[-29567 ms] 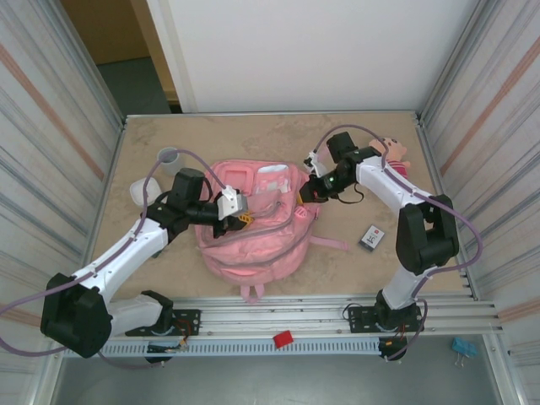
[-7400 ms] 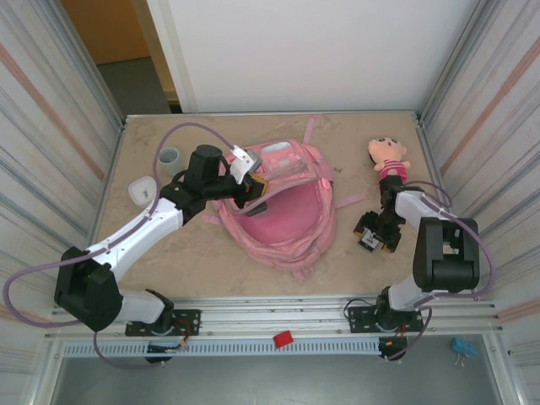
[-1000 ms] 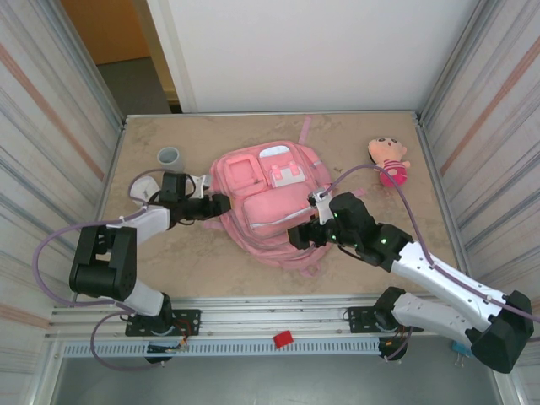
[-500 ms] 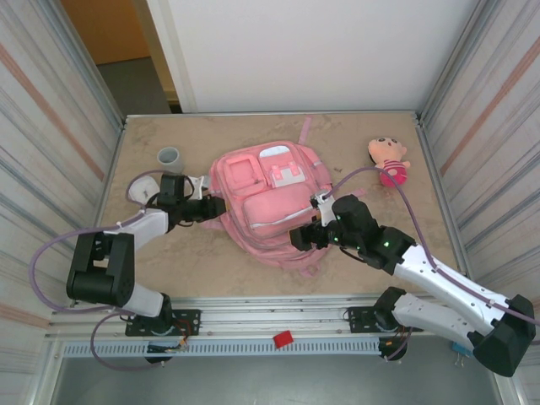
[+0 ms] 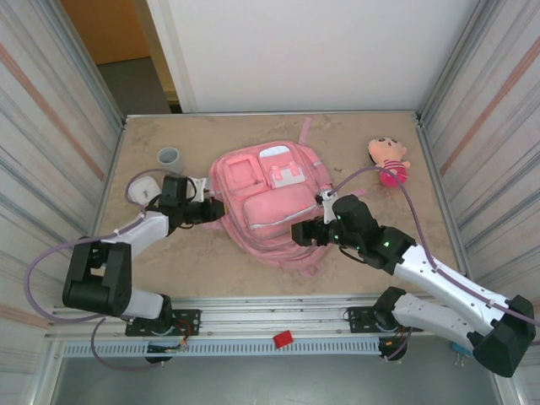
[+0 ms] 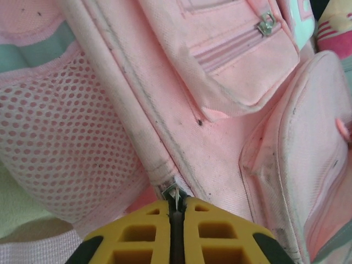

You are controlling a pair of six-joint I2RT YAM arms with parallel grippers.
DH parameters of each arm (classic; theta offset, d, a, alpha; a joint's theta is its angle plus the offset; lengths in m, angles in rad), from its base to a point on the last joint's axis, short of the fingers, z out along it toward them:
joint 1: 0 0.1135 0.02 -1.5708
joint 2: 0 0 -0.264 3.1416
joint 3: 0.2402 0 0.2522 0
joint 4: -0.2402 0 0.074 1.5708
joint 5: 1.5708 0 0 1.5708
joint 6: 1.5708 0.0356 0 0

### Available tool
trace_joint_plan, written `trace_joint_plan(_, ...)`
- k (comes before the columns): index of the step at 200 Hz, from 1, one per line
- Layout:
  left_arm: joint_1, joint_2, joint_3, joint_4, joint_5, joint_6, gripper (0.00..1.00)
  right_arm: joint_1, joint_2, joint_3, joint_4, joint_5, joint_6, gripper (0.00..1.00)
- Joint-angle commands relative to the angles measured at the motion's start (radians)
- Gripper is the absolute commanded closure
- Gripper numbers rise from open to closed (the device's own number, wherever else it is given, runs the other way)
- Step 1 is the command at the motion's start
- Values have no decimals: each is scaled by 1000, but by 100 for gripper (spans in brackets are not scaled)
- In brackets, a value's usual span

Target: Pack the student bag

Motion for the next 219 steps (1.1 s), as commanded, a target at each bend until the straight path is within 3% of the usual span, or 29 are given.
trace_joint_plan(1,-45,-59,-21,-62,-119,97,92,-8,11,-34,10,-23,285,16)
trace_joint_plan(38,-108,-105,-59,18,-235,196,98,11,31,-138,109,-88,665,17)
trace_joint_plan(55,-146,-134,-78,33,-302,244,98,18,38,-181,220,-78,764,22)
trace_joint_plan(81,-158,-171,-125,112,-305,269,99,27,87,-214,380,-74,891,31)
trace_joint_plan(164,-237,-247,-206,242,-351,355,100,102,313,-180,569,-69,1014,41)
trace_joint_plan(219,-244,-257,-221,253,-322,371,100,73,419,-153,674,-53,1020,52)
